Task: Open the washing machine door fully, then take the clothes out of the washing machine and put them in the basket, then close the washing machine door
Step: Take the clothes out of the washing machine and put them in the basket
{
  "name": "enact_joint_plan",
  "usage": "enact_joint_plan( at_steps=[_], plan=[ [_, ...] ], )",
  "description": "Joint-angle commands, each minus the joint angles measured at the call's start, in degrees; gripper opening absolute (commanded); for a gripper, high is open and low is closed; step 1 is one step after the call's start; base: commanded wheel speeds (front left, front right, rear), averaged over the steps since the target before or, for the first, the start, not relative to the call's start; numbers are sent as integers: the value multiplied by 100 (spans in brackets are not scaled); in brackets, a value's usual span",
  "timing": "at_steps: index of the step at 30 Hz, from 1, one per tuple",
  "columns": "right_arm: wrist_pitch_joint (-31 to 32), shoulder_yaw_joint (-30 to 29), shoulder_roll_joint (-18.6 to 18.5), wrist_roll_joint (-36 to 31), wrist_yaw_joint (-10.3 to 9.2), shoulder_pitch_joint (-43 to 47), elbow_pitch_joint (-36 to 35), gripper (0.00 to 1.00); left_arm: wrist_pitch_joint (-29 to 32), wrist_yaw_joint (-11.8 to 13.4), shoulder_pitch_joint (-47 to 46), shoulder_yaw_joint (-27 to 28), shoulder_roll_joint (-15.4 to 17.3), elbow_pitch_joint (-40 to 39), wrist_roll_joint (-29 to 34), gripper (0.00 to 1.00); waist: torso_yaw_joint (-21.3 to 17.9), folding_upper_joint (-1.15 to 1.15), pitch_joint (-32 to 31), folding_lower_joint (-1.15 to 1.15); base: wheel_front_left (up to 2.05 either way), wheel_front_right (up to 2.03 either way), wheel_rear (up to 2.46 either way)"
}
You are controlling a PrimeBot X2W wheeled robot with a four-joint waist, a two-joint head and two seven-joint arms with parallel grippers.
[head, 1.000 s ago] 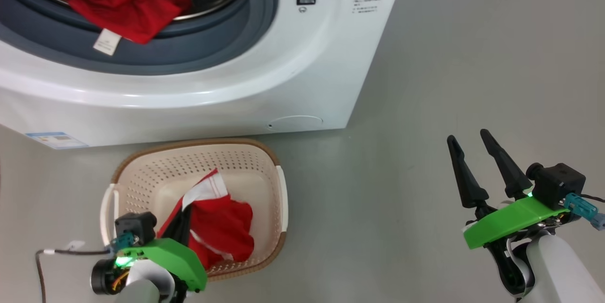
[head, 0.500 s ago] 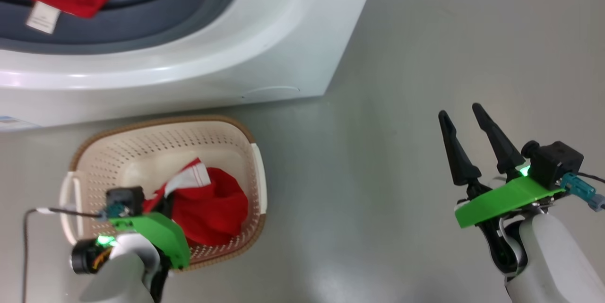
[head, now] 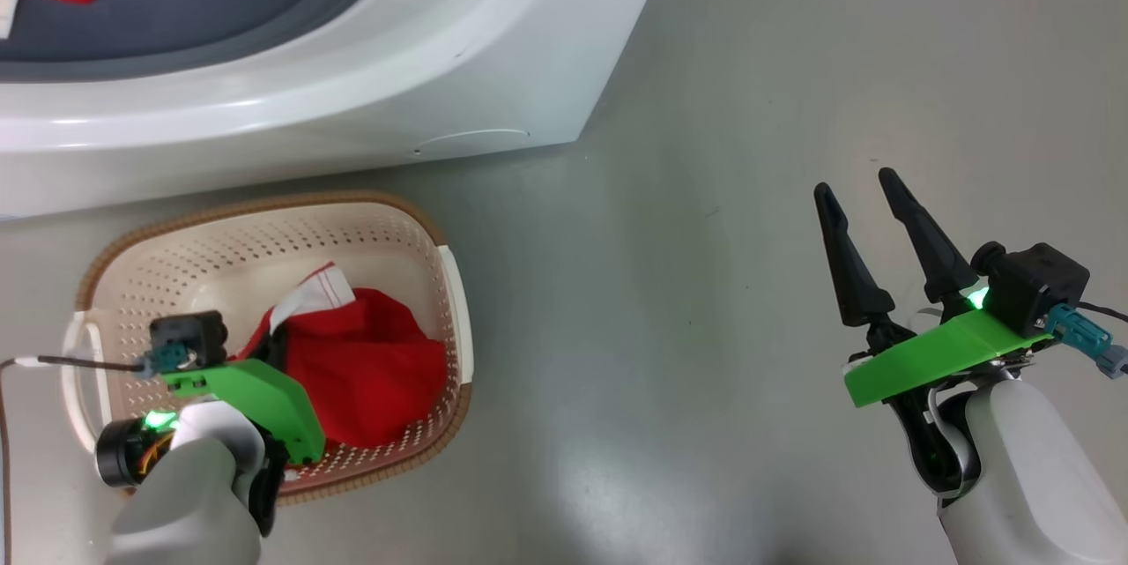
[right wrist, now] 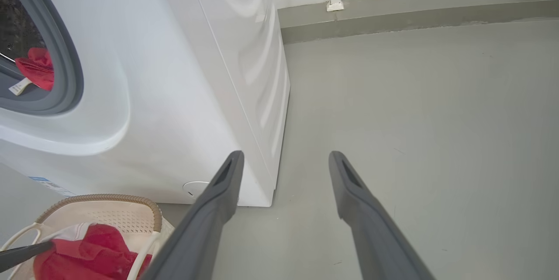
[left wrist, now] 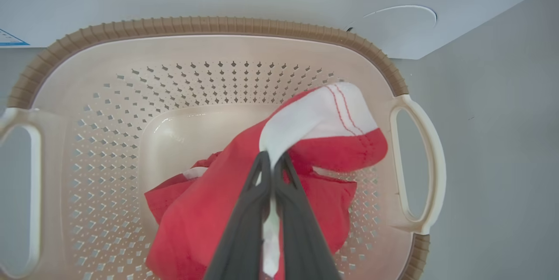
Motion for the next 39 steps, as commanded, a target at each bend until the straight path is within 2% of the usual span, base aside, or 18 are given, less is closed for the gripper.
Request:
enact_joint_plan(
  at_steps=[1,2,3,14,19,28,39],
  plan=[
    [-69,92,6,-36,9,6,-100,100,-54,-17,-17,87,202,-5,-65,69,42,0,-59,0,0,0,0],
    [-69,91,6,-37,9,10,-91,100,-64,-17,-7,63,193,0,-91,96,58,0,-92,0,0,0,0],
    [-69,91,5,-37,9,15,-83,100,-80,-17,2,44,195,2,-116,100,75,0,-126,0,0,0,0],
    [-69,92,-91,-6,9,147,36,100,-227,-17,345,-112,155,-339,-515,100,313,0,-678,0,0,0,0],
    [-69,110,-167,12,9,283,80,100,-234,-17,497,221,285,-1019,-502,100,462,0,-973,0,0,0,0],
    [-69,176,-274,53,9,592,187,100,-236,-13,1144,1183,321,-2223,324,100,635,0,-1576,0,0,0,0],
    [-69,159,-366,109,9,930,196,100,-236,-12,2002,2128,120,-3595,1345,100,706,0,-2006,0,0,0,0]
  ],
)
